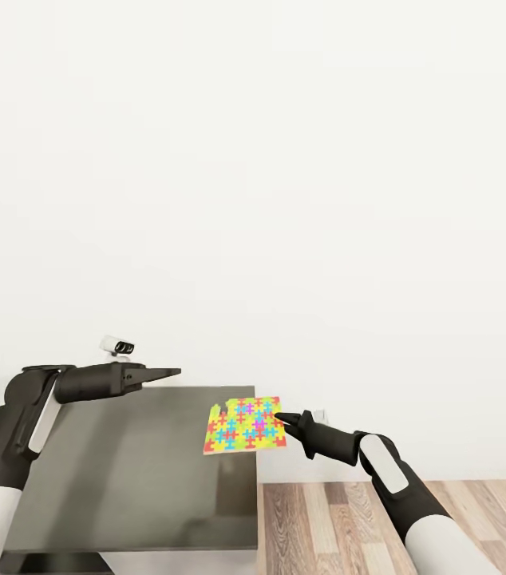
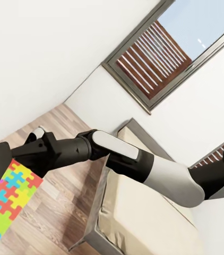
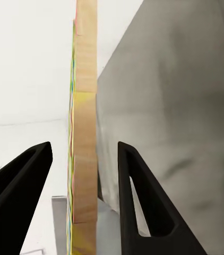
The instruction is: Put all the toys in the child's room - the three board games (two on the bed and one on the table), the two jigsaw puzzles on the table, and the tennis ball on the table - inside the toy box on the table in the child's room.
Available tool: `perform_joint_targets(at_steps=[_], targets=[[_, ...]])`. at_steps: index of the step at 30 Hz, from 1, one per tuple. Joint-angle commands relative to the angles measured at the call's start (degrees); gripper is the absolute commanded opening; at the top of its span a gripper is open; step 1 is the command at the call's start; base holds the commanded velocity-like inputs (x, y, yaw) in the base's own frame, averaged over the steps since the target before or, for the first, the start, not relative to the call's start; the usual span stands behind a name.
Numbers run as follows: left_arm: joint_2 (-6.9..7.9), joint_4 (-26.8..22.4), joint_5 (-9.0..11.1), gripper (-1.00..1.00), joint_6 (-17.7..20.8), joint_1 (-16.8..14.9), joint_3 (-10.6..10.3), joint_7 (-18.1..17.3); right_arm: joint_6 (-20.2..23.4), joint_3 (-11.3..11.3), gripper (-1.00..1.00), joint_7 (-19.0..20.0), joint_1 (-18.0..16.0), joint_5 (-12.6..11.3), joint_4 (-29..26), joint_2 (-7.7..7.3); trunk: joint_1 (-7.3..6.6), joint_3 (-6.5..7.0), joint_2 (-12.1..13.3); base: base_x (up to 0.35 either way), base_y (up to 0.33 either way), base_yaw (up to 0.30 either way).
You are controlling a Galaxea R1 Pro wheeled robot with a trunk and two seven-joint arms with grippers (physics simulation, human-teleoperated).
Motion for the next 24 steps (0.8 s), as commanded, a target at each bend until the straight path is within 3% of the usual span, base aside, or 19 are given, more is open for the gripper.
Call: perform_joint_targets(at_steps=[1,7,13,24], targets=[[0.02,0.0,0.0,1.00,0.6,0.0,0.0,-0.2,0.0,0.0,-1.00,0.4,0.0,0.4,0.0,-0.08,-0.22,0.12,0.4,0.000,0.000,0.000],[0.02,0.0,0.0,1.00,0.6,-0.1,0.0,-0.2,0.0,-2.2,-1.00,-0.2,0.0,0.6,0.1,-0.46,-1.54,1.19,2.8,0.000,0.000,0.000],[0.02,0.0,0.0,1.00,0.5,-0.1,0.0,-0.2,-0.2,-2.6,-1.00,0.3,0.1,0.4,0.1,-2.97,-2.86,2.27,5.2,0.000,0.000,0.000],[0.27,0.1,0.0,1.00,0.5,-0.1,0.0,-0.2,-1.8,-3.0,-1.00,0.5,0.5,0.3,0.1,-3.46,-5.27,4.24,9.6,0.000,0.000,0.000]])
